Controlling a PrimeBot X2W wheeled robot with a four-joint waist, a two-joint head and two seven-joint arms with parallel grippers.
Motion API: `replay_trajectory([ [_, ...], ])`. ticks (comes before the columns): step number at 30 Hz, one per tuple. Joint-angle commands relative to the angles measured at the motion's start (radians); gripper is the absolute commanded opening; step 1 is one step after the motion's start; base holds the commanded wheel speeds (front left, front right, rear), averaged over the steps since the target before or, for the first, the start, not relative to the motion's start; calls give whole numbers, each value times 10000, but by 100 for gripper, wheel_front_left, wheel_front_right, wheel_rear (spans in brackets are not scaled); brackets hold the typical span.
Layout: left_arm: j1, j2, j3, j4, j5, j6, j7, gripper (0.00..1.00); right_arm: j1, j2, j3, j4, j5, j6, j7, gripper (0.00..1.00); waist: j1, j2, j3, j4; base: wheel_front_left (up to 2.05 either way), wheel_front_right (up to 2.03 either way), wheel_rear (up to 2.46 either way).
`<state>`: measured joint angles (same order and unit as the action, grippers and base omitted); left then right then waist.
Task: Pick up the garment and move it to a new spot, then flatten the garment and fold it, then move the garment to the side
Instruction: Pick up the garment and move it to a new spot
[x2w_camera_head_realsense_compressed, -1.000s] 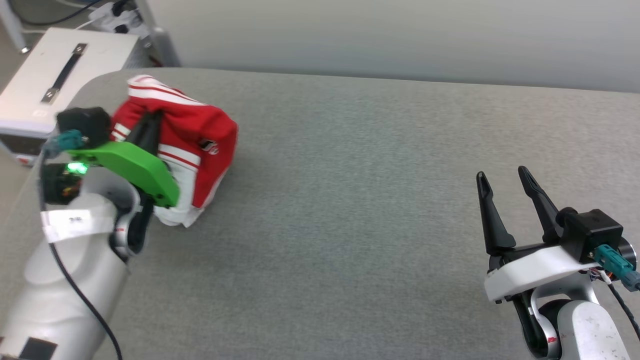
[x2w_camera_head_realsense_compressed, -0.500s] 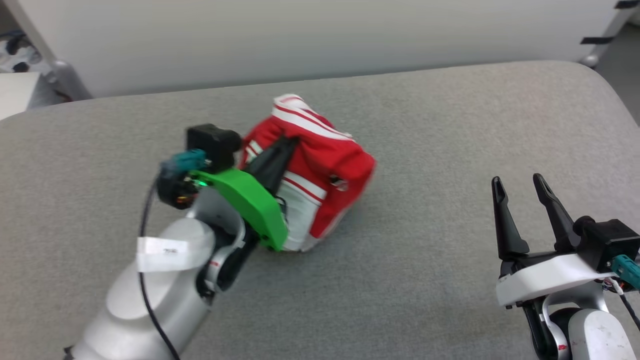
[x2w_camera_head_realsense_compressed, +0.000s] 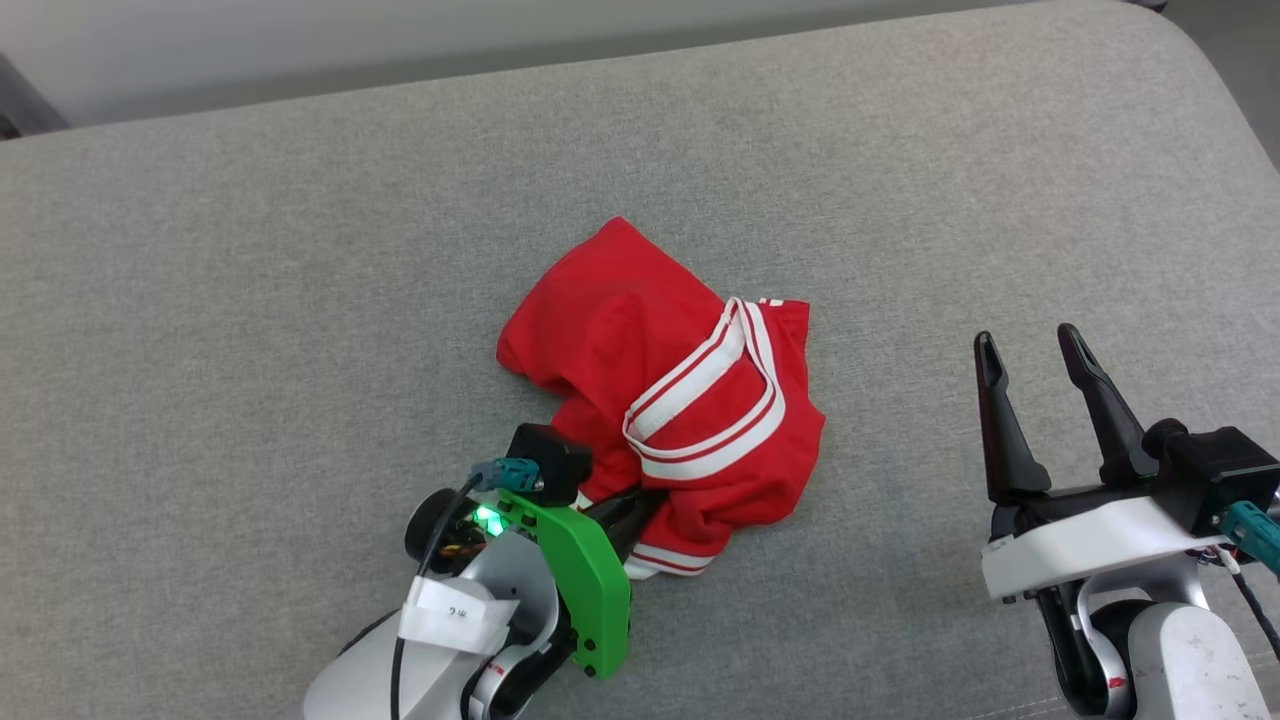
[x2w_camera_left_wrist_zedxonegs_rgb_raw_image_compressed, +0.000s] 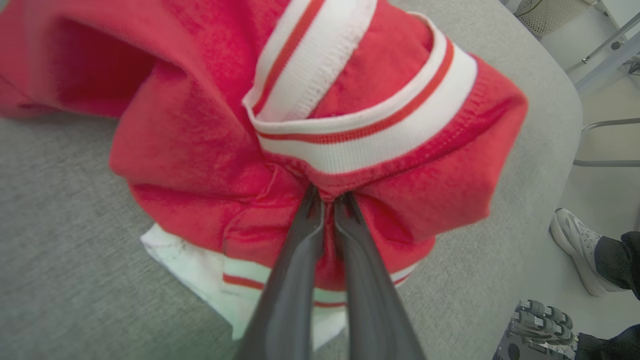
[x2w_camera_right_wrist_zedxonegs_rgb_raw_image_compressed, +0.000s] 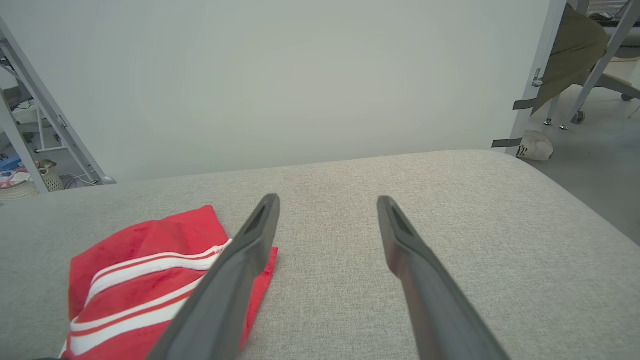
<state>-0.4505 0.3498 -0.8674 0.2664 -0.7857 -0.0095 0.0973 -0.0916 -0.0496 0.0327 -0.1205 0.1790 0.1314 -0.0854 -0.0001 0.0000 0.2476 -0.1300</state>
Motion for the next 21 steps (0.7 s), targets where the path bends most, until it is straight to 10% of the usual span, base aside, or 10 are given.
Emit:
replay_trajectory([
  [1, 113, 18, -9, 82, 21, -118, -78, 0, -186, -7, -12, 30, 48, -7, -106, 100, 1, 0, 137, 20, 0, 0, 0],
  [2, 128, -2, -27, 104, -5, -187, -121, 40, -208, -7, -15, 56, 36, -7, -102, 100, 1, 0, 105, 74, 0, 0, 0],
  [3, 145, -4, -60, 119, -42, -260, -96, 100, -225, -7, -18, 75, 25, -7, -97, 100, 1, 0, 67, 117, 0, 0, 0],
  [21, 1008, 354, 2007, -1138, 497, 1669, -3347, 100, 441, -7, -298, 294, -94, -7, 295, 100, 1, 0, -1746, 1500, 0, 0, 0],
])
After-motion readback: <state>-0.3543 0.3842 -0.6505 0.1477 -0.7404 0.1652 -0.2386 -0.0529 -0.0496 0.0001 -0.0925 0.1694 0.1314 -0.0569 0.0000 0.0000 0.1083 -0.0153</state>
